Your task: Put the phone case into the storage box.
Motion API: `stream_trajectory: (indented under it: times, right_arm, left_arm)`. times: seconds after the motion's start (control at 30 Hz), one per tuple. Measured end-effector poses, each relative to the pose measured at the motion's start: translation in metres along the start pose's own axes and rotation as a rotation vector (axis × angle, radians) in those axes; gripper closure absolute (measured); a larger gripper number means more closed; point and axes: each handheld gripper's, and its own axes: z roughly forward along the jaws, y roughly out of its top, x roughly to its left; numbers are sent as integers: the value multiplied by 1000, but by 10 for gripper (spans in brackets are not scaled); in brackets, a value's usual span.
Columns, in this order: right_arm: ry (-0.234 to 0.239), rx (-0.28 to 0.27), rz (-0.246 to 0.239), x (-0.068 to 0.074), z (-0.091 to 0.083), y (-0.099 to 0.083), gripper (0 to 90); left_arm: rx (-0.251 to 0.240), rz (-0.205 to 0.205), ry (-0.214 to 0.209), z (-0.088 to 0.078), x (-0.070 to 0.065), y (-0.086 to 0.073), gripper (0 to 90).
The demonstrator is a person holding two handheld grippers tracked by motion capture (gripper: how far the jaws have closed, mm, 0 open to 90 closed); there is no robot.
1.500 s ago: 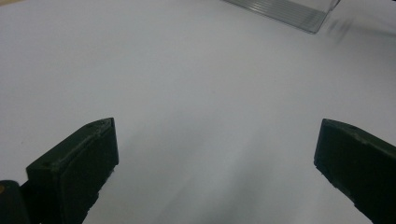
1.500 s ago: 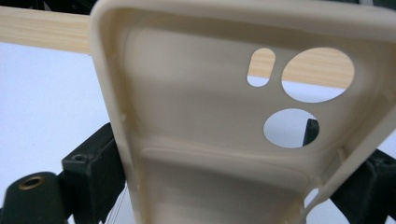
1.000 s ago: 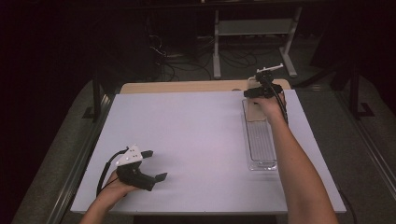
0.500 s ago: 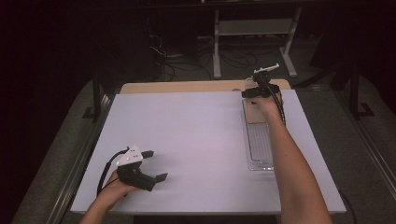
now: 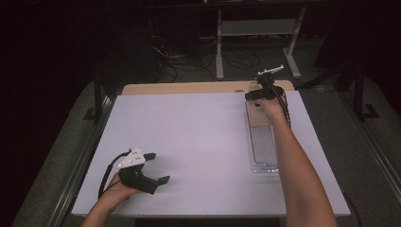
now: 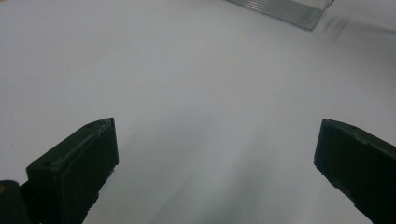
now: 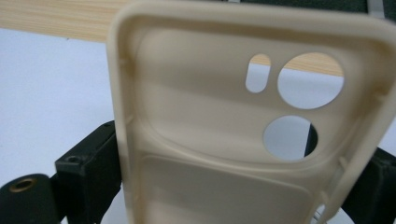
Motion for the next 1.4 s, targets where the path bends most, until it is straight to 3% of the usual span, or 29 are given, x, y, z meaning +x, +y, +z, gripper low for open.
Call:
stream_trajectory:
  times: [0.8,1.1,1.4]
  right_arm:
    - [33,-33,23,-5,-10,2,68]
    - [53,-82,28,-8,-27,4,67]
    - [94,-78,10,-7,-46,0,47]
  left_arm:
    - [7,11,0,0,0,0,0]
    - [12,13,-5,1,-1,1,0]
    - [12,14,-10,4,0,4,0]
